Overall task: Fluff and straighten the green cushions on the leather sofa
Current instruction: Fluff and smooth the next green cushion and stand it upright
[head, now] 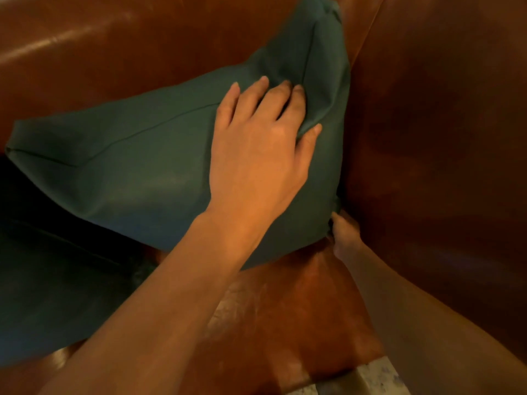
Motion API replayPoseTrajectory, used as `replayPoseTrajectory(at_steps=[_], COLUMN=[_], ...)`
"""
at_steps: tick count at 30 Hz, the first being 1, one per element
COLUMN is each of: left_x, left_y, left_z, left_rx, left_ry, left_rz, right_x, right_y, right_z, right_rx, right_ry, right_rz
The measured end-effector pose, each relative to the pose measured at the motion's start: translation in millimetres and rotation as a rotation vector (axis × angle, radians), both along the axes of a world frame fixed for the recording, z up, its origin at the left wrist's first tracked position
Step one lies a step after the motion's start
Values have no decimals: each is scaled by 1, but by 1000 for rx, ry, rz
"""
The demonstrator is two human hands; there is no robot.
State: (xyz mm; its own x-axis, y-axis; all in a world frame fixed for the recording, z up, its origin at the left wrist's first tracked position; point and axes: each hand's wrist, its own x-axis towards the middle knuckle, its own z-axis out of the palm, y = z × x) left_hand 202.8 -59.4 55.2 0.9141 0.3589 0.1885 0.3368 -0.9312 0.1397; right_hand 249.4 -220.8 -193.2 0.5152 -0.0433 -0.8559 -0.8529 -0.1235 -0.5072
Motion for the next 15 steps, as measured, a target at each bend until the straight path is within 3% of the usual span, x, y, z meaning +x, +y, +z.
replayPoseTrajectory(at_steps=[4, 6, 11, 13, 15], left_x=[5, 7, 8, 7, 7], left_y=[-13, -19, -13, -11, -12], left_z=[-10, -13, -14, -12, -12], left_rx=[34, 47, 41, 42, 48], left_ry=[13, 12, -19, -19, -17], left_rz=[-23, -30, -9, -6, -8], right_x=[6, 7, 10, 7, 0], right_y=[8, 10, -3, -6, 0], right_z=[-5, 0, 23, 44, 75], right_rx=[-504, -638, -612, -530, -356], right_ry=[-303, -402, -362, -449, -677], right_rz=[378, 557, 741, 660, 421])
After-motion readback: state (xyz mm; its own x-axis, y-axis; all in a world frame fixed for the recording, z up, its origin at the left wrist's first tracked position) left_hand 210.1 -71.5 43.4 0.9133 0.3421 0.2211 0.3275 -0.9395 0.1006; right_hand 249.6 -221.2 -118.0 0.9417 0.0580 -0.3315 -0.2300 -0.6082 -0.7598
